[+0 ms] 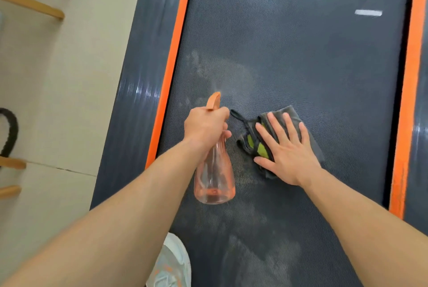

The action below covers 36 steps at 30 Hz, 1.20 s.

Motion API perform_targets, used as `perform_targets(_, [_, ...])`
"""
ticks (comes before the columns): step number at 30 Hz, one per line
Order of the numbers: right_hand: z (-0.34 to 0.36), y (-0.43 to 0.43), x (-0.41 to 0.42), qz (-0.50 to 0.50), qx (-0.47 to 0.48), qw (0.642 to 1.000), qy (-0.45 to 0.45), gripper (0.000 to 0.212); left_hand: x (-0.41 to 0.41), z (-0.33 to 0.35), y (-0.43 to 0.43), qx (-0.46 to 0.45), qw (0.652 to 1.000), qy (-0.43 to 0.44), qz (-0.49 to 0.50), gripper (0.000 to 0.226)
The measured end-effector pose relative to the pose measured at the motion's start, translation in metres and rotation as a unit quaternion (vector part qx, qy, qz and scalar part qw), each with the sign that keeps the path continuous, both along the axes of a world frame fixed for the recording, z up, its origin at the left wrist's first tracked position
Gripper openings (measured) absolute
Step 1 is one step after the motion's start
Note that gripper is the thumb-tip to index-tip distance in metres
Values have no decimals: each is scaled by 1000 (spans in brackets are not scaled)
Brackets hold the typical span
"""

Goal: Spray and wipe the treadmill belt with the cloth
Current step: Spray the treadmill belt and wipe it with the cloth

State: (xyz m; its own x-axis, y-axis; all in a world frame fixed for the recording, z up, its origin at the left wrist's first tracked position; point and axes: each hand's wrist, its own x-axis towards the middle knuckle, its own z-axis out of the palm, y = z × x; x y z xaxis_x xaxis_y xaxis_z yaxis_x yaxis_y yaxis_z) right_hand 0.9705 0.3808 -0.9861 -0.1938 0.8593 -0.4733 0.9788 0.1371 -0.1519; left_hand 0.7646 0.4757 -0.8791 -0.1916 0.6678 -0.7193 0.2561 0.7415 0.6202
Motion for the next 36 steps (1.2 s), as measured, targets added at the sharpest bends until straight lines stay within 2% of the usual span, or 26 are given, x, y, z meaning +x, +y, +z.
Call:
perform_targets(5, [-5,-4,-2,-8,45,999,-1,85,-12,-10,13,3,1000,3,-27,7])
perform_targets(12, [-11,-7,-2,-10,79,997,-4,85,-31,-29,6,-18,999,29,13,12])
perform_targets(15, [-11,-7,-3,-11,81,997,-4,86,-38,-29,1,-11,1000,4,2,10])
perform_targets(19, [-12,-8,-3,-10,82,996,-13,85,-50,-25,22,17,999,-24,36,17])
perform_targets(22, [-12,-9,-3,-9,84,996,-20,86,-54,-23,44,27,998,-34,44,12])
perform_targets(23, [-12,-9,-3,-9,85,996,-21,86,-54,-24,49,28,998,-35,51,7])
perform_targets(26, [-12,-9,-2,-8,85,996,-22,86,-53,-29,55,24,998,-4,64,11])
perform_targets(31, [-13,-9,-1,-6,87,996,-25,85,-58,-31,52,2,999,-41,31,8])
perform_targets(36, [-11,-9,-2,-6,84,996,-24,85,-58,-30,44,6,999,-37,22,11])
